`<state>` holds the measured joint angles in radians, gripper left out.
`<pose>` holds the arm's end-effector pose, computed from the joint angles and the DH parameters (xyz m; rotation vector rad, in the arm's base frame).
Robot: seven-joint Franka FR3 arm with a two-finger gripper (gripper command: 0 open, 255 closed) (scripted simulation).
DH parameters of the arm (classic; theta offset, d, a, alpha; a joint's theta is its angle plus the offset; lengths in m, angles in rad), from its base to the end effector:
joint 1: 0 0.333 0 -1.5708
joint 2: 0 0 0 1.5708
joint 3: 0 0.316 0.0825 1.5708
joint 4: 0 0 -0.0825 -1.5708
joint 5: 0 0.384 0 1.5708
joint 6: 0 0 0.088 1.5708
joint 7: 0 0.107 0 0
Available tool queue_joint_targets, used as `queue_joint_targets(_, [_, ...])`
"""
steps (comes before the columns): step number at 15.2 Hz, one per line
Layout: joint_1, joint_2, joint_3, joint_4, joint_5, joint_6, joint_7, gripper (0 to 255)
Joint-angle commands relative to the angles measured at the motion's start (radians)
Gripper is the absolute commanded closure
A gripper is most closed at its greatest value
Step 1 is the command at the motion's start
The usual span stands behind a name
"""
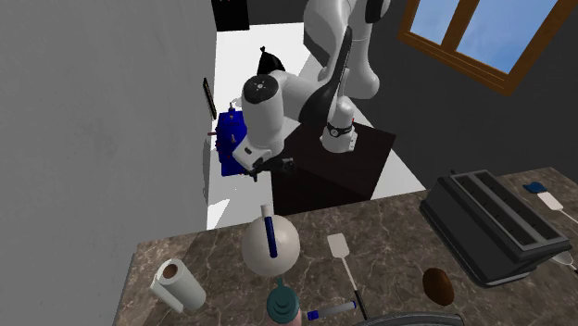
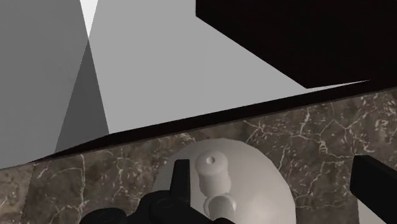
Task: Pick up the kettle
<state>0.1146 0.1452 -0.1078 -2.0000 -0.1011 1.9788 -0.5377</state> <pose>0.5638 -0.0013 0.3751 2.9368 0.8959 -0.2887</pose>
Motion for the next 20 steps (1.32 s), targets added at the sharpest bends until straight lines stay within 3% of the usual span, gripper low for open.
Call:
queue_joint_targets(1, [0.004,0.085,0.007,0.065,-0.006,0.012,-0.033,0])
queue_joint_targets(5, [0.011,0.234,0.023,0.196,-0.022,0.014,-0.087,0])
queue_joint_targets(14, [0.009,0.287,0.024,0.167,-0.023,0.096,-0.078,0])
queue_joint_targets(15, [0.009,0.284,0.024,0.166,-0.023,0.094,-0.078,255])
queue_joint_targets(20, [0.008,0.284,0.024,0.167,-0.023,0.094,-0.079,255])
